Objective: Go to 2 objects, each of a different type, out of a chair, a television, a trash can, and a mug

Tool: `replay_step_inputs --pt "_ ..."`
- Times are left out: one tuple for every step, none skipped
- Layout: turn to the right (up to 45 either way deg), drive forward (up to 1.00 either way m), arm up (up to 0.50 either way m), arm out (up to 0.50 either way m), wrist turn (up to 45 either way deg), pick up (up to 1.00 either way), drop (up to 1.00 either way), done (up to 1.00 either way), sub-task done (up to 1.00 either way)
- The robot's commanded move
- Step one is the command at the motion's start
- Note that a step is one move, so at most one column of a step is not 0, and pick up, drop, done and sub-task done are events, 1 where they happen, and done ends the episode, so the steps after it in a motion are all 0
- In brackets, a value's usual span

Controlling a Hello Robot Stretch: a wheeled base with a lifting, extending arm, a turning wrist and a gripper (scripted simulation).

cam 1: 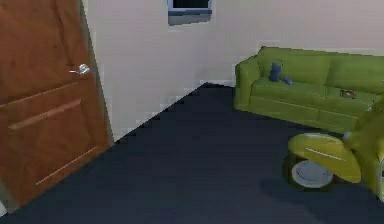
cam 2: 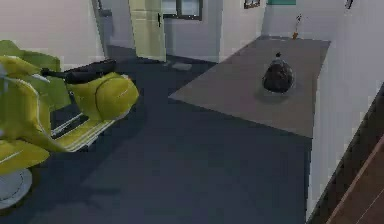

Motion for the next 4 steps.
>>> replay_step_inputs --pt "0.0 1.0 0.0 0.0 0.0 0.0 0.0 0.0 0.0" --pt "0.0 1.0 0.0 0.0 0.0 0.0 0.0 0.0 0.0" --pt "-6.0 0.0 0.0 0.0 0.0 0.0 0.0 0.0 0.0" --pt "0.0 0.25 0.0 0.0 0.0 0.0 0.0 0.0 0.0"
